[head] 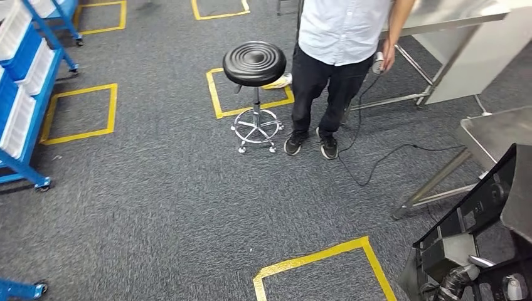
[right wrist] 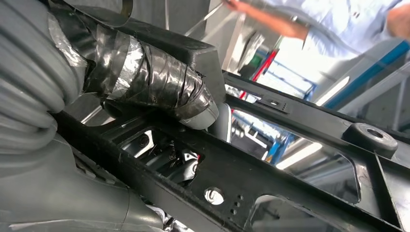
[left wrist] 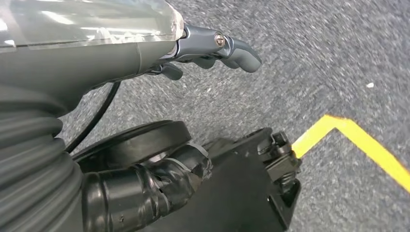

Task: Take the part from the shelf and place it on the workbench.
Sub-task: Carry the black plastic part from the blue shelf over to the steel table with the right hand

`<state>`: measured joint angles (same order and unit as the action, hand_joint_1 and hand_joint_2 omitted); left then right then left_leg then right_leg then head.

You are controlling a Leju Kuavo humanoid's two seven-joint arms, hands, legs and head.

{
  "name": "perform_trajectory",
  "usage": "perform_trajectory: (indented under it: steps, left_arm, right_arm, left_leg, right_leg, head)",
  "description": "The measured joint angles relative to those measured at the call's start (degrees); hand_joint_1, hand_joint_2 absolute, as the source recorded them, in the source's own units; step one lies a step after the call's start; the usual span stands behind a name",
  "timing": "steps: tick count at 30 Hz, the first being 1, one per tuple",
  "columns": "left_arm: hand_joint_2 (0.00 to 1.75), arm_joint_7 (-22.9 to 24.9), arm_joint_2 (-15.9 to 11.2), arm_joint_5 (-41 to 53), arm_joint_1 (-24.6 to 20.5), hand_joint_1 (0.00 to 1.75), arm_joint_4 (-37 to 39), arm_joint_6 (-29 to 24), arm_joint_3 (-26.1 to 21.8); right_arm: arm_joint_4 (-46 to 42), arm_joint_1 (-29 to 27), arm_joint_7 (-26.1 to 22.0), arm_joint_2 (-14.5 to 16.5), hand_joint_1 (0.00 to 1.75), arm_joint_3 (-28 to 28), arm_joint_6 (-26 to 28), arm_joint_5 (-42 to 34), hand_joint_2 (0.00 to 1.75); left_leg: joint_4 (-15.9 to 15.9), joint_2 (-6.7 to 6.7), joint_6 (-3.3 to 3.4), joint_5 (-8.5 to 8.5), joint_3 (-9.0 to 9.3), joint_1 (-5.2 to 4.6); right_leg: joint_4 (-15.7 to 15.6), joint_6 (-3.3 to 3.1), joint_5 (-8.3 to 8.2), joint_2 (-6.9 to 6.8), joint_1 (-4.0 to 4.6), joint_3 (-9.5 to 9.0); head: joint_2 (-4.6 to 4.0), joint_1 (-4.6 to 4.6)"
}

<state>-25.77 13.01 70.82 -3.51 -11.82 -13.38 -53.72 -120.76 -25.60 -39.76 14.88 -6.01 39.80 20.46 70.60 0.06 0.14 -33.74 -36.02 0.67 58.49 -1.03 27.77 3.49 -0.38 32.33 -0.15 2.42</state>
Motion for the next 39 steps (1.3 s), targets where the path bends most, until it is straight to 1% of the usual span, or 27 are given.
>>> perform_trajectory:
  steps: [2, 4, 5, 6, 8, 10, 11, 12, 13, 14, 15, 17, 18, 20, 22, 23, 25, 27, 29, 30, 31, 32, 34, 36, 37, 38, 39]
  left_arm:
    - [1.75, -0.58, -0.05, -0.49, -0.03, 0.0, 0.0, 0.71, -0.32]
    - [1.75, -1.21, -0.07, -1.1, -0.09, 0.0, 0.0, 1.24, -0.71]
    - [1.75, -1.4, -0.09, -1.32, -0.13, 0.0, 0.0, 1.42, -0.88]
    - [1.75, -1.52, -0.1, -1.45, -0.17, 0.0, 0.0, 1.52, -0.98]
    - [1.75, -1.61, -0.14, -1.53, -0.22, 0.0, 0.0, 1.6, -1.08]
    - [1.75, -1.65, -0.13, -1.45, -0.22, 0.0, 0.0, 1.63, -1.11]
    - [1.75, -1.66, -0.13, -1.36, -0.16, 0.0, 0.0, 1.63, -1.11]
    - [1.75, -1.66, -0.14, -1.27, -0.09, 0.0, 0.0, 1.63, -1.12]
    - [1.75, -1.66, -0.15, -1.2, -0.04, 0.0, 0.0, 1.63, -1.12]
    - [1.75, -1.67, -0.15, -1.14, -0.02, 0.0, 0.0, 1.61, -1.12]
    - [1.75, -1.7, -0.14, -1.11, -0.03, 0.0, 0.0, 1.59, -1.12]
    - [1.75, -1.79, -0.09, -1.04, -0.12, 0.0, 0.0, 1.57, -1.12]
    - [1.75, -1.83, -0.08, -1.02, -0.15, 0.0, 0.0, 1.57, -1.12]
    - [1.75, -1.85, -0.07, -1.01, -0.27, 0.0, 0.0, 1.57, -1.12]
    - [1.75, -1.86, -0.06, -0.97, -0.51, 0.0, 0.0, 1.57, -1.12]
    - [1.75, -1.88, -0.06, -0.94, -0.61, 0.0, 0.0, 1.57, -1.12]
    - [1.75, -1.94, -0.07, -0.89, -0.68, 0.0, 0.0, 1.56, -1.12]
    - [1.75, -2.0, -0.08, -0.71, -0.58, 0.0, 0.0, 1.55, -1.11]
    - [1.75, -2.03, -0.13, -0.5, -0.33, 0.0, 0.0, 1.55, -1.11]
    - [1.75, -2.04, -0.15, -0.46, -0.22, 0.0, 0.0, 1.55, -1.11]
    - [1.75, -2.04, -0.18, -0.44, -0.13, 0.0, 0.0, 1.55, -1.12]
    - [1.75, -2.06, -0.2, -0.43, -0.1, 0.0, 0.0, 1.55, -1.12]
    - [1.75, -2.06, -0.2, -0.39, -0.08, 0.0, 0.01, 1.56, -1.11]
    - [1.75, -2.07, -0.2, -0.36, -0.16, 0.0, 0.01, 1.58, -1.1]
    - [1.75, -2.08, -0.21, -0.36, -0.22, 0.0, 0.0, 1.6, -1.11]
    - [1.75, -2.08, -0.2, -0.37, -0.28, 0.0, 0.0, 1.64, -1.11]
    - [1.75, -2.08, -0.17, -0.37, -0.3, 0.0, 0.0, 1.68, -1.11]
  right_arm:
    - [0.01, 0.05, 0.0, 0.0, 1.75, 0.0, 0.0, 0.01, 1.75]
    - [0.02, 0.13, -0.01, 0.02, 1.75, 0.0, 0.0, 0.02, 1.75]
    - [0.03, 0.14, -0.01, 0.04, 1.75, 0.0, 0.0, 0.02, 1.75]
    - [0.03, 0.1, -0.01, 0.06, 1.75, -0.01, 0.0, 0.01, 1.75]
    - [0.01, -0.04, 0.0, 0.09, 1.75, -0.02, 0.0, 0.0, 1.75]
    - [-0.01, 0.04, 0.0, 0.09, 1.75, -0.04, 0.0, 0.0, 1.75]
    - [-0.01, 0.11, 0.0, 0.09, 1.75, -0.04, 0.0, 0.0, 1.75]
    - [0.0, 0.12, 0.0, 0.09, 1.75, -0.04, 0.0, 0.0, 1.75]
    - [0.03, 0.07, 0.0, 0.09, 1.75, -0.04, 0.0, 0.0, 1.75]
    - [0.07, 0.02, 0.0, 0.09, 1.75, -0.04, 0.0, 0.0, 1.75]
    - [0.1, -0.01, 0.0, 0.09, 1.75, -0.04, 0.0, 0.01, 1.75]
    - [0.14, 0.03, 0.01, 0.09, 1.75, -0.04, 0.0, 0.02, 1.75]
    - [0.13, 0.06, 0.0, 0.09, 1.75, -0.04, 0.0, 0.05, 1.75]
    - [0.13, 0.09, -0.01, 0.1, 1.75, -0.05, 0.0, 0.09, 1.75]
    - [0.13, -0.05, -0.01, 0.11, 1.75, -0.09, 0.0, 0.11, 1.75]
    - [0.12, -0.14, -0.01, 0.13, 1.75, -0.11, 0.01, 0.11, 1.75]
    - [0.1, -0.1, -0.02, 0.18, 1.75, -0.16, 0.02, 0.11, 1.75]
    - [0.15, 0.0, -0.01, 0.26, 1.75, -0.2, 0.03, 0.11, 1.75]
    - [0.27, -0.02, 0.0, 0.31, 1.75, -0.2, 0.02, 0.11, 1.75]
    - [0.34, -0.04, 0.0, 0.31, 1.75, -0.2, 0.02, 0.11, 1.75]
    - [0.39, -0.04, 0.0, 0.31, 1.75, -0.2, 0.02, 0.11, 1.75]
    - [0.42, -0.03, 0.0, 0.31, 1.75, -0.2, 0.02, 0.11, 1.75]
    - [0.45, 0.02, -0.01, 0.31, 1.75, -0.2, 0.01, 0.14, 1.75]
    - [0.46, 0.02, -0.01, 0.31, 1.75, -0.2, 0.0, 0.2, 1.75]
    - [0.46, -0.01, -0.01, 0.31, 1.75, -0.2, 0.0, 0.22, 1.75]
    - [0.46, -0.06, 0.0, 0.31, 1.75, -0.21, 0.0, 0.24, 1.75]
    - [0.46, -0.05, -0.01, 0.31, 1.75, -0.21, 0.0, 0.25, 1.75]
  left_leg:
    - [-7.14, -2.67, 0.18, 3.5, 2.76, 0.3]
    - [-10.43, -4.91, 0.46, 4.21, 4.0, 0.42]
    - [-10.64, -4.9, 0.68, 4.09, 4.07, 0.31]
    - [-10.69, -4.24, 1.03, 4.21, 4.1, 0.25]
    - [-11.25, -2.84, 1.76, 4.54, 4.35, 0.34]
    - [-11.65, -1.23, 2.31, 4.64, 4.58, 0.41]
    - [-11.68, -0.39, 2.45, 4.56, 4.6, 0.35]
    - [-11.68, 0.53, 2.55, 4.44, 4.62, 0.28]
    - [-11.67, 1.38, 2.58, 4.33, 4.67, 0.23]
    - [-11.66, 2.18, 2.55, 4.2, 4.77, 0.19]
    - [-11.66, 2.91, 2.51, 4.05, 4.95, 0.15]
    - [-11.69, 4.13, 2.27, 3.69, 5.48, -0.01]
    - [-11.73, 4.64, 2.06, 3.52, 5.7, -0.12]
    - [-11.87, 5.57, 1.56, 3.28, 6.03, -0.3]
    - [-12.27, 6.48, 1.03, 3.1, 6.57, -0.37]
    - [-12.16, 6.07, 0.74, 2.76, 6.84, -0.37]
    - [-9.44, 3.57, 0.31, 0.8, 6.05, -0.19]
    - [-2.29, 1.01, 0.09, -2.53, 2.56, 0.06]
    - [3.03, 0.43, -0.13, -3.64, -0.65, 0.11]
    - [2.7, 0.38, -0.2, -2.43, -0.93, 0.13]
    - [0.02, 0.12, -0.22, -0.17, -0.11, 0.19]
    - [-3.77, -0.57, -0.2, 2.21, 1.25, 0.3]
    - [-9.61, -2.79, 0.02, 4.57, 3.59, 0.48]
    - [-10.7, -3.61, 0.59, 4.36, 4.1, 0.28]
    - [-10.75, -3.11, 1.0, 4.5, 4.13, 0.19]
    - [-10.93, -2.51, 1.36, 4.62, 4.18, 0.17]
    - [-11.14, -1.94, 1.73, 4.75, 4.27, 0.24]
  right_leg:
    - [0.73, 0.43, 0.36, 1.41, -0.02, 0.29]
    - [1.32, 1.11, 0.48, 2.68, -0.08, 1.0]
    - [1.41, 1.51, 0.39, 3.34, -0.16, 1.33]
    - [1.31, 1.87, 0.23, 3.98, -0.32, 1.54]
    - [2.02, 2.44, 0.63, 2.55, -0.31, 1.94]
    - [6.66, 2.94, 3.28, -1.01, -0.22, 4.12]
    - [10.23, 3.17, 5.06, -2.14, -0.27, 5.93]
    - [13.81, 3.37, 6.53, -2.74, -0.39, 7.76]
    - [15.89, 3.48, 6.96, -2.98, -0.48, 8.84]
    - [15.94, 3.48, 6.27, -3.14, -0.51, 8.87]
    - [13.78, 3.36, 4.63, -3.39, -0.49, 7.73]
    - [6.06, 2.66, 1.06, -5.23, -0.05, 3.58]
    - [3.06, 2.23, 0.15, -6.19, 0.29, 2.02]
    - [0.84, 1.63, 0.11, -7.01, 0.89, 1.06]
    - [0.39, 1.15, -0.09, -5.85, 0.75, 0.95]
    - [-0.13, 0.89, -0.28, -5.26, 0.54, 0.61]
    - [-1.12, 0.35, -0.7, -4.22, 0.04, -0.18]
    - [-1.27, 0.05, -0.75, -3.1, -0.02, -0.35]
    - [-1.13, 0.0, -0.66, -1.58, -0.01, -0.37]
    - [-0.99, 0.07, -0.58, -0.77, -0.04, -0.41]
    - [-0.74, 0.22, -0.42, 0.05, -0.1, -0.44]
    - [-0.39, 0.42, -0.18, 0.8, -0.19, -0.43]
    - [0.53, 1.04, 0.35, 2.02, -0.15, -0.07]
    - [0.95, 1.72, 0.47, 2.99, -0.21, 0.46]
    - [0.91, 2.03, 0.39, 3.49, -0.35, 0.63]
    - [1.01, 2.31, 0.41, 3.41, -0.48, 0.72]
    - [1.72, 2.58, 0.85, 2.42, -0.44, 1.03]
  head:
    - [0.0, 0.02]
    - [0.0, 0.03]
    - [0.0, 0.03]
    - [0.0, 0.02]
    - [0.0, 0.1]
    - [0.0, 0.18]
    - [0.0, 0.19]
    - [0.0, 0.18]
    - [0.0, 0.18]
    - [0.0, 0.18]
    - [0.0, 0.18]
    - [0.0, 0.17]
    - [0.0, 0.16]
    - [0.0, 0.15]
    - [0.0, 0.15]
    - [0.0, 0.14]
    - [0.0, 0.11]
    - [0.0, 0.07]
    - [0.0, 0.04]
    - [0.0, 0.05]
    - [0.0, 0.05]
    - [0.0, 0.05]
    - [0.0, 0.08]
    - [0.0, 0.09]
    - [0.0, 0.08]
    - [0.0, 0.07]
    - [0.0, 0.13]
